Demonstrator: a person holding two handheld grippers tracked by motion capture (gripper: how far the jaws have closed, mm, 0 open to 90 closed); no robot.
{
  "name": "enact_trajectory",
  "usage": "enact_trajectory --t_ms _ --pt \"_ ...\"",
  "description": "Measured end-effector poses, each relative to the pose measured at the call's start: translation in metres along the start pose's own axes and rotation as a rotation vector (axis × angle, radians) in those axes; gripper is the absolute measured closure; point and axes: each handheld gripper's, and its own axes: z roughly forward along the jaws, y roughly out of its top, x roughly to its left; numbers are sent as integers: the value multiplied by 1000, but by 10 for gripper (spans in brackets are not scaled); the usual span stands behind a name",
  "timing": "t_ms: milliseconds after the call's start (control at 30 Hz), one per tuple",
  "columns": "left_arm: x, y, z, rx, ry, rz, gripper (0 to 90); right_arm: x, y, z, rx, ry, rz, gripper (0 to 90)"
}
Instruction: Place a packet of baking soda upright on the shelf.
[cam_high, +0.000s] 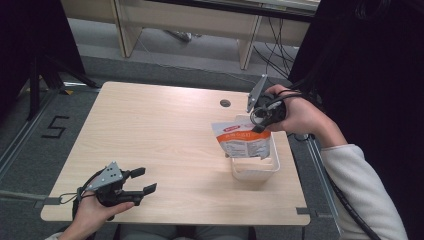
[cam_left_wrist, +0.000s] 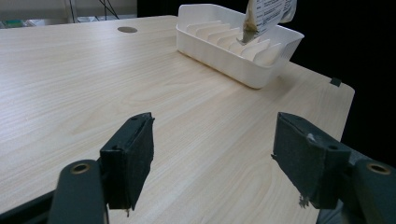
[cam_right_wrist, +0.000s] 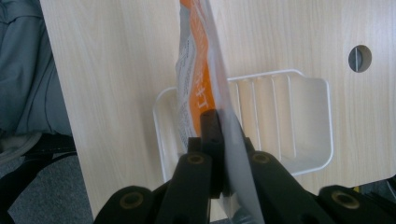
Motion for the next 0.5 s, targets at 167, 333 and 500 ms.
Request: enact_trajectory --t_ms 167,333,500 --pt "0 0 0 -1 2 2 285 -1 -5 1 18 8 4 900" --pt "0 0 0 -3 2 2 285 -4 -11 1 21 13 -3 900" --pt "0 0 0 -2 2 1 285 -6 -14 4 37 15 -11 900"
